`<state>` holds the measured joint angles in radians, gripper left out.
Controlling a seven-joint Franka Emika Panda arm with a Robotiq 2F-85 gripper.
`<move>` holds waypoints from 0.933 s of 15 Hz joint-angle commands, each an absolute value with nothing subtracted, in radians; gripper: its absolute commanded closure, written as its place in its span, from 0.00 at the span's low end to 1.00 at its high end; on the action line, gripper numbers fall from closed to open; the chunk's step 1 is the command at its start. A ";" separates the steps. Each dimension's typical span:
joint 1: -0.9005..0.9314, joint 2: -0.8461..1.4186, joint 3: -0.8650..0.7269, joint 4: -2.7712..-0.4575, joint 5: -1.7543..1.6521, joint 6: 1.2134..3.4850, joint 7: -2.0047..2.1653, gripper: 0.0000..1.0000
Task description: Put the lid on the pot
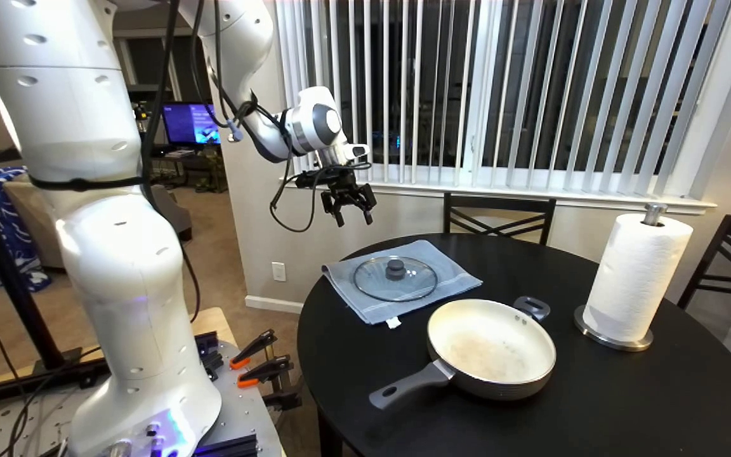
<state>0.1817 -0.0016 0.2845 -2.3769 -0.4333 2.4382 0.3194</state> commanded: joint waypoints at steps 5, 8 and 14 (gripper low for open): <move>0.248 0.189 0.262 -2.188 -0.395 2.413 0.290 0.00; 0.267 0.291 0.236 -2.103 -0.390 2.406 0.286 0.00; 0.260 0.455 0.203 -1.980 -0.238 2.441 0.233 0.00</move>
<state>0.2580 0.3818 0.2197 -2.0461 -0.3278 2.4344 0.2850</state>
